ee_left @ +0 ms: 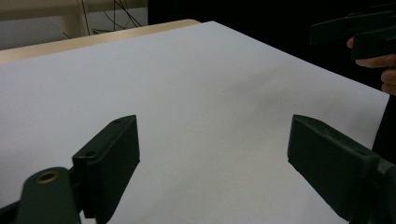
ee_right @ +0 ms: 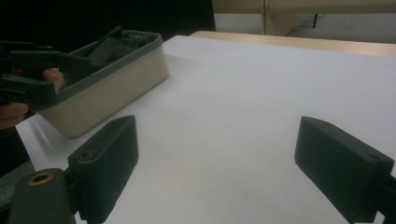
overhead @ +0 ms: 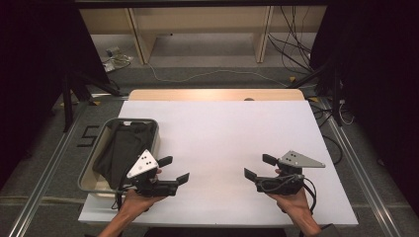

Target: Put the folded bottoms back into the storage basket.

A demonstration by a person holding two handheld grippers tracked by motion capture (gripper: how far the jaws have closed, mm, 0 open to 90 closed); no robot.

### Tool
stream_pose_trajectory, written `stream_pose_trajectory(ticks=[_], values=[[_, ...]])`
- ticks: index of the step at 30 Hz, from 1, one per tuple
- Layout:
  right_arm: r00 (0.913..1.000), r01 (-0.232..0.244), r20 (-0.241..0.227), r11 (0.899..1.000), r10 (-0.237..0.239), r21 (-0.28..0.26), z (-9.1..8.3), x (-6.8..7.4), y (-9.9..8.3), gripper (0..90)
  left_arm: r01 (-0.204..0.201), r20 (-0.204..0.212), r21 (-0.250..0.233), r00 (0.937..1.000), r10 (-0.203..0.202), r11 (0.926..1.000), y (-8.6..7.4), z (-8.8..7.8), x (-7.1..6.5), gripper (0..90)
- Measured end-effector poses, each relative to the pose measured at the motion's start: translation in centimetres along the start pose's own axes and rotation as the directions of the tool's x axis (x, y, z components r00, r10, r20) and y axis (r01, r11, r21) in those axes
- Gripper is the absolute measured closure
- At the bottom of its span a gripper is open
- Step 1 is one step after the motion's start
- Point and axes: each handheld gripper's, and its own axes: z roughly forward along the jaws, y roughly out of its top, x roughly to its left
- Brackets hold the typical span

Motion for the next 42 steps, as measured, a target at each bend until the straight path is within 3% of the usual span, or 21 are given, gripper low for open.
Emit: stream_pose_trajectory(ticks=[15,20,31,42], values=[[0.9996,0.018,0.022,1.0,-0.018,0.013,-1.3,0.4,-1.7,14.3,-0.022,0.014,-0.041,0.9997,0.022,0.9989,-0.7,-1.0,-0.1,15.5],[0.999,0.027,0.035,1.0,-0.028,0.012,-1.5,0.6,-1.9,14.2,-0.068,0.01,-0.034,0.9976,0.069,0.9971,-1.3,-1.0,-0.7,14.1],[0.9988,0.03,0.039,0.999,-0.03,-0.014,-1.5,0.6,-1.7,13.8,-0.069,0.018,-0.064,0.9974,0.07,0.9956,-0.8,-0.9,-0.7,5.2],[0.9983,0.03,0.05,0.999,-0.028,-0.025,-1.6,0.6,-1.6,13.6,-0.069,0.004,-0.062,0.9976,0.07,0.9956,-0.6,-0.8,-0.6,4.0]])
